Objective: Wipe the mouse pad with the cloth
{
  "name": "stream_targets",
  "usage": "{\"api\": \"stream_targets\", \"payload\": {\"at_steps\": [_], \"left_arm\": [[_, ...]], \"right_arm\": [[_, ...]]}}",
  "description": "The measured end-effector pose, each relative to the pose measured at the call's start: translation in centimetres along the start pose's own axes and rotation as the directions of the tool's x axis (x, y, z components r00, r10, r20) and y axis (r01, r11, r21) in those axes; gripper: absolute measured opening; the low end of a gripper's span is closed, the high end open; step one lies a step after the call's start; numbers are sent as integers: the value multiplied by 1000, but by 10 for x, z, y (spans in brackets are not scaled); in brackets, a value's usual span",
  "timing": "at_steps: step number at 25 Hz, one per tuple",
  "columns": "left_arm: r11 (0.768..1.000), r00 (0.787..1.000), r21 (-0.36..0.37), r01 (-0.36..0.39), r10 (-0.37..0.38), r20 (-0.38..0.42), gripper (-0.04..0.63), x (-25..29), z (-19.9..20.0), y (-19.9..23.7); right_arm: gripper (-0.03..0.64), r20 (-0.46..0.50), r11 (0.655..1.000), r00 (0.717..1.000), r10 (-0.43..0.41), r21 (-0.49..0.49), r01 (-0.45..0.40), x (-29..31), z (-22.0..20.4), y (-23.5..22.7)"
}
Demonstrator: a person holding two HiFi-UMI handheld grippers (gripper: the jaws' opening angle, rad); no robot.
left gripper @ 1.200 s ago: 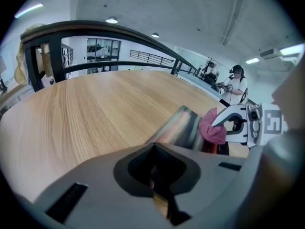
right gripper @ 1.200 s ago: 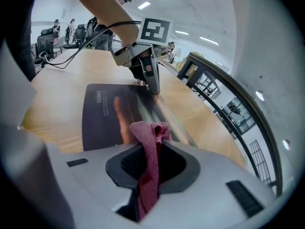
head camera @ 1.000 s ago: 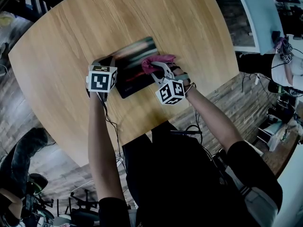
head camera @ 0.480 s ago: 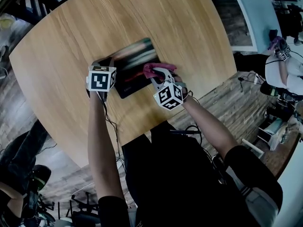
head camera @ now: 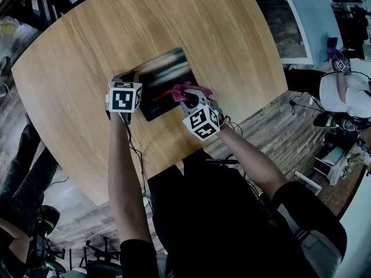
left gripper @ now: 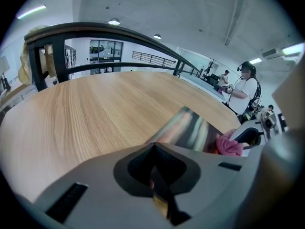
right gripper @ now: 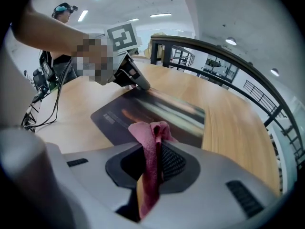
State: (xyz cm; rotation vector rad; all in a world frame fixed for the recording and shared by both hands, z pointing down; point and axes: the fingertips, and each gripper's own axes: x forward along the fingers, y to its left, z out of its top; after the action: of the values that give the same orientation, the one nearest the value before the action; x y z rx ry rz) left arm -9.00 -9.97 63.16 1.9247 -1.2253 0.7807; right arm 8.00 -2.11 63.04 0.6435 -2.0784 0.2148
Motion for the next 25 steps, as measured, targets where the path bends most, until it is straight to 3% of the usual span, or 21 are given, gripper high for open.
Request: {"api": "stream_targets", "payload": {"at_steps": [19, 22, 25], "left_arm": [[999, 1000, -34, 2, -1, 29, 23, 0, 1, 3], [999, 1000, -35, 0, 1, 30, 23, 0, 0, 3], [1000, 1000, -31, -1, 2, 31, 23, 0, -2, 0]], "right_arm": [[64, -9, 976, 980, 198, 93, -196, 5, 21, 56], [64, -12, 963, 968, 252, 105, -249, 5, 22, 66], [64, -24, 931, 937, 348, 122, -343, 1, 21, 84]]}}
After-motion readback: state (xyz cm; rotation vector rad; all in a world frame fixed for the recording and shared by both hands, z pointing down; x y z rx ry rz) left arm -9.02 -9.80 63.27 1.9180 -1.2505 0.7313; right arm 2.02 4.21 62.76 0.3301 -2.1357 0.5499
